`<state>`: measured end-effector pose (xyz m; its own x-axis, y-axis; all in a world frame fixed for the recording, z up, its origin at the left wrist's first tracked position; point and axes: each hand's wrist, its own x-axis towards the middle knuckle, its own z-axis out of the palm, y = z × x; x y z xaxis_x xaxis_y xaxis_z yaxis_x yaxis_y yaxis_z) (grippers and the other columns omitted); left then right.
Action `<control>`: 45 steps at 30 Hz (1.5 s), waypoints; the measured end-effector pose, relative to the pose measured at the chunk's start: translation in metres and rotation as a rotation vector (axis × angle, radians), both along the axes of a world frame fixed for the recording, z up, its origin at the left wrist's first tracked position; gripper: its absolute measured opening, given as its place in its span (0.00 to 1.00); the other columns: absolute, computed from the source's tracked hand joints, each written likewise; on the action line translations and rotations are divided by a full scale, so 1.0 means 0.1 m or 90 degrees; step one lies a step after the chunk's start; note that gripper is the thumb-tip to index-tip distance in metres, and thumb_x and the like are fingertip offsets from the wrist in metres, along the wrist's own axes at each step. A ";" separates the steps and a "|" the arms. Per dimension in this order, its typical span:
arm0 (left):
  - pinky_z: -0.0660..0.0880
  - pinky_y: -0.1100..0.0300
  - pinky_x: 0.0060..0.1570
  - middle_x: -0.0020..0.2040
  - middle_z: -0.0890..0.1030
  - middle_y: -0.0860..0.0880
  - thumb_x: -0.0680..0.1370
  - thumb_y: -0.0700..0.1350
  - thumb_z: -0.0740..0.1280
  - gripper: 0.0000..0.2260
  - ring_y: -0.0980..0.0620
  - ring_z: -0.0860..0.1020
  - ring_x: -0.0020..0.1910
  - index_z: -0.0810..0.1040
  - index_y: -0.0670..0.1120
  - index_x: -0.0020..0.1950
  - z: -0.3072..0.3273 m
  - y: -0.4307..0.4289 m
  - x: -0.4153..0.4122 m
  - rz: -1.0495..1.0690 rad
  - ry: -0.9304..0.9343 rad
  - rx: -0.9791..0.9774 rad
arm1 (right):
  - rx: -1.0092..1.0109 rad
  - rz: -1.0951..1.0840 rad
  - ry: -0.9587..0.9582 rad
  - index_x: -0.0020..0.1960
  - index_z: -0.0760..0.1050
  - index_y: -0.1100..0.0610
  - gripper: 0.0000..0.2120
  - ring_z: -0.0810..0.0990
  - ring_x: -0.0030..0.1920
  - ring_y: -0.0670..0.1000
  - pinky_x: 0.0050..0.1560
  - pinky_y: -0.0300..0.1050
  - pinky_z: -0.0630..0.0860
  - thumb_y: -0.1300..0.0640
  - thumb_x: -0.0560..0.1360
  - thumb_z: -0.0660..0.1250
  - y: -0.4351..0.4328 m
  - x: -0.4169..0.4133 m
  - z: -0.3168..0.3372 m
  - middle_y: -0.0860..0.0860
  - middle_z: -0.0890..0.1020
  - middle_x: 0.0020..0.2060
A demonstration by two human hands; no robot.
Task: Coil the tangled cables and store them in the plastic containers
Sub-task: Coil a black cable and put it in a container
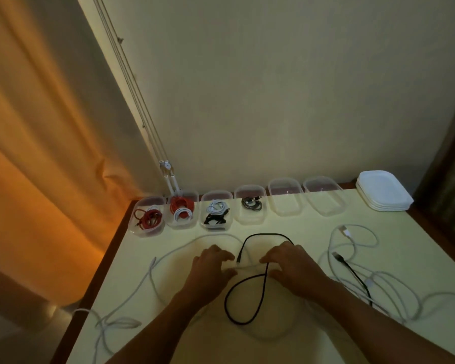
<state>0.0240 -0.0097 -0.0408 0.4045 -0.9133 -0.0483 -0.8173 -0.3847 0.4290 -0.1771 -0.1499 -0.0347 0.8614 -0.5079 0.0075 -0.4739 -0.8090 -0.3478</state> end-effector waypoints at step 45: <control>0.76 0.62 0.47 0.46 0.84 0.50 0.82 0.47 0.68 0.08 0.54 0.81 0.46 0.84 0.45 0.55 3.85 0.56 -0.47 -0.028 0.107 -0.513 | -0.045 -0.199 -0.265 0.61 0.80 0.50 0.13 0.82 0.51 0.50 0.55 0.46 0.77 0.58 0.77 0.70 0.40 -0.62 3.80 0.51 0.84 0.51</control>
